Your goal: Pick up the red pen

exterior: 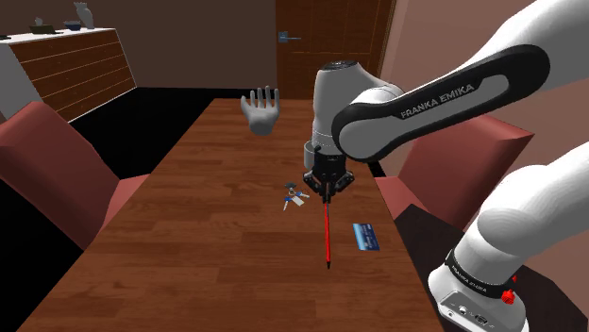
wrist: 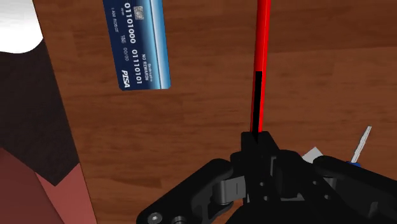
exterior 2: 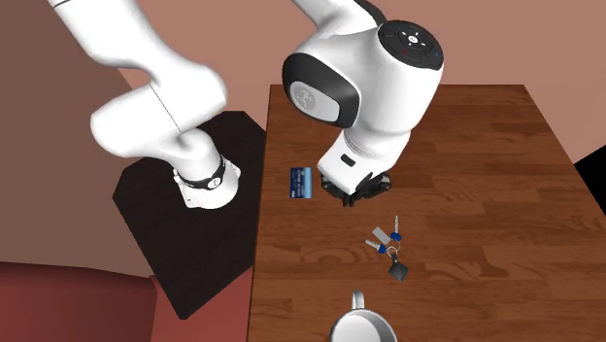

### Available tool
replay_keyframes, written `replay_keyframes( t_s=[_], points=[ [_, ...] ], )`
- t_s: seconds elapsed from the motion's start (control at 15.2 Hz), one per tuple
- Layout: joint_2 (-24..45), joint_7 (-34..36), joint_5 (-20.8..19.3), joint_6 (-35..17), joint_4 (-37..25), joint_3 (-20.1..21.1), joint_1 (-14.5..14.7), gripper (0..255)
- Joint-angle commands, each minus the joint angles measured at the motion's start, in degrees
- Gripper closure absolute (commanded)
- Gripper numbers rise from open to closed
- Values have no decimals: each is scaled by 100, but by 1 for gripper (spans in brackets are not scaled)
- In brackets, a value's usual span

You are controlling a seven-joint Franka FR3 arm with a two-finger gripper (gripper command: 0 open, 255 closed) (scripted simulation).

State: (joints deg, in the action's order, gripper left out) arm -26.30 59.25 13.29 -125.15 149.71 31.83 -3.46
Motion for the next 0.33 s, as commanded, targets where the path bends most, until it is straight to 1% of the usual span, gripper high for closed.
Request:
replay_keyframes(
  t_s=[0.0, 0.13, 0.26],
  points=[
    [-98, -10, 6, 196, -98, -43, 18, 255],
    [-187, -29, 4, 378, -193, -92, 28, 255],
    [-194, -30, 4, 392, -200, -96, 29, 255]
  ],
)
